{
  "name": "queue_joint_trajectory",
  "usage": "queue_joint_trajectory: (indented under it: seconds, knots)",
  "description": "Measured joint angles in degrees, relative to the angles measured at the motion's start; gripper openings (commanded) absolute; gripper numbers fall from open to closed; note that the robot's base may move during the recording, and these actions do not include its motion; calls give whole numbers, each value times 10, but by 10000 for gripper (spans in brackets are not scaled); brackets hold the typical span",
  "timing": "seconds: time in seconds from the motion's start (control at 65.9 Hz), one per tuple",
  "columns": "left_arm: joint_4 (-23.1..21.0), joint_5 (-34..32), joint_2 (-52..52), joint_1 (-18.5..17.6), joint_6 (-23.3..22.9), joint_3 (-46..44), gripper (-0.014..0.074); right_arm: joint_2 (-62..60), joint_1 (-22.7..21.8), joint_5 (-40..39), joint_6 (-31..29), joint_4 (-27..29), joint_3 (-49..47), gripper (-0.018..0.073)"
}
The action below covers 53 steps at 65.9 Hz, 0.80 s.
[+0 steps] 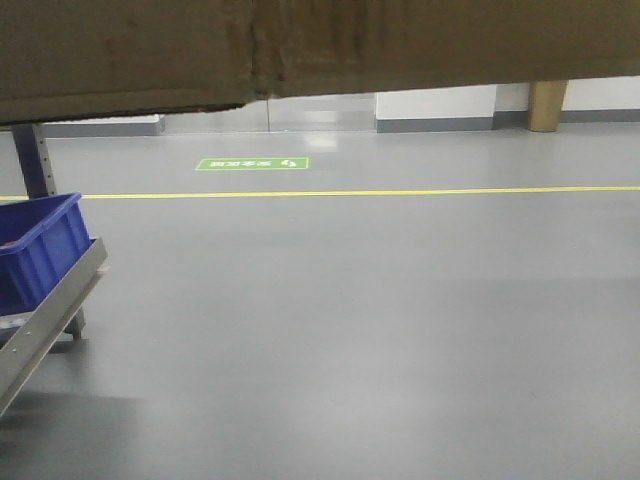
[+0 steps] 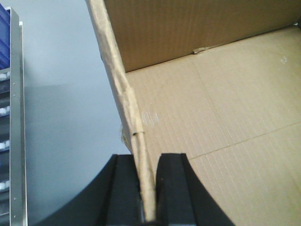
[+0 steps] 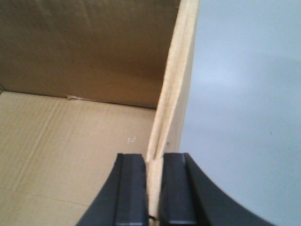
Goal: Grab carton from right shelf to conveyor
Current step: 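Hold the carton with both grippers while the base drives to the conveyor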
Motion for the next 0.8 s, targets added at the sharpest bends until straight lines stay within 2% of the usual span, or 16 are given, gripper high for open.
queue_joint_trajectory:
  seconds: [0.804]
  knots:
    - [0, 0, 0, 0, 0, 0, -18, 0, 0, 0, 0, 0, 0, -72]
